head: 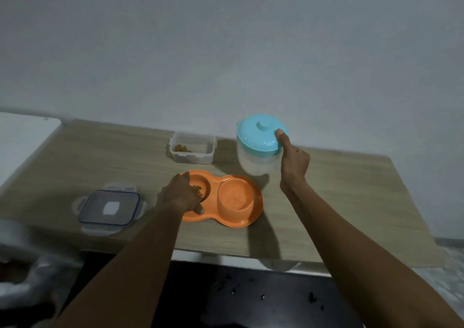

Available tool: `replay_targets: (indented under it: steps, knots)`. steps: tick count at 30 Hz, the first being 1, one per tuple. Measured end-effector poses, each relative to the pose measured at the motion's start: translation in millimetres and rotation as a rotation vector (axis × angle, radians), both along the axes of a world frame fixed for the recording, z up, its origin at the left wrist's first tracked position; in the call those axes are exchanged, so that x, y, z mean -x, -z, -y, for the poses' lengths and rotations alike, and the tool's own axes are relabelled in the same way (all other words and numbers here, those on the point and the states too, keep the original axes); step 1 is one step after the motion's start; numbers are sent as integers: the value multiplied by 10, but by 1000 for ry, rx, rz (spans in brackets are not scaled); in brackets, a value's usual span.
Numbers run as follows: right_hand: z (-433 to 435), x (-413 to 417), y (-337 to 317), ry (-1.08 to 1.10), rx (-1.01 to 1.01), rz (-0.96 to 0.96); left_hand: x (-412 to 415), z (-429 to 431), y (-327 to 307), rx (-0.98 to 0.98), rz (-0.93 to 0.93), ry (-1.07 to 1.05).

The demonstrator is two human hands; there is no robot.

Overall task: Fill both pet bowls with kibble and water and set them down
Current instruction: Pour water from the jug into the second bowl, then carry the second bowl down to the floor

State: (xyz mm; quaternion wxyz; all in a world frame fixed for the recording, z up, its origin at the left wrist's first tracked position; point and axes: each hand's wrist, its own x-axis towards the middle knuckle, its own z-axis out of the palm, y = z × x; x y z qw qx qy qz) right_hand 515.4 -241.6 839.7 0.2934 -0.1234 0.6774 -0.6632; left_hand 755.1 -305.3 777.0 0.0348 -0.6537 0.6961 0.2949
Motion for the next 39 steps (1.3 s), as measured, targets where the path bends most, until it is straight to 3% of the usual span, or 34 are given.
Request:
replay_targets:
  steps: [14, 20, 23, 25, 28, 30, 34, 39]
  knots:
    - [566, 267, 354, -111, -117, 54, -9, 7, 86, 31, -67, 7]
    - [515, 247, 440, -111, -153, -90, -55, -10, 72, 8, -68, 8]
    - [230, 86, 631, 38, -319, -192, -94, -47, 16, -17, -112, -20]
    - [-43, -85, 849, 8, -481, -247, -139, -72, 25, -12, -125, -27]
    - [-446, -401, 1152, -153, -551, -305, -221, -124, 50, -61, -302, -96]
    - [-634, -597, 1253, -201, -558, -392, -269, -160, 51, 15, -444, -191]
    - [-684, -825, 1247, -196, -621, -393, -367, -144, 126, 179, -294, -355]
    - [-633, -814, 1112, -151, -591, -207, -421, -96, 191, 206, -248, -230]
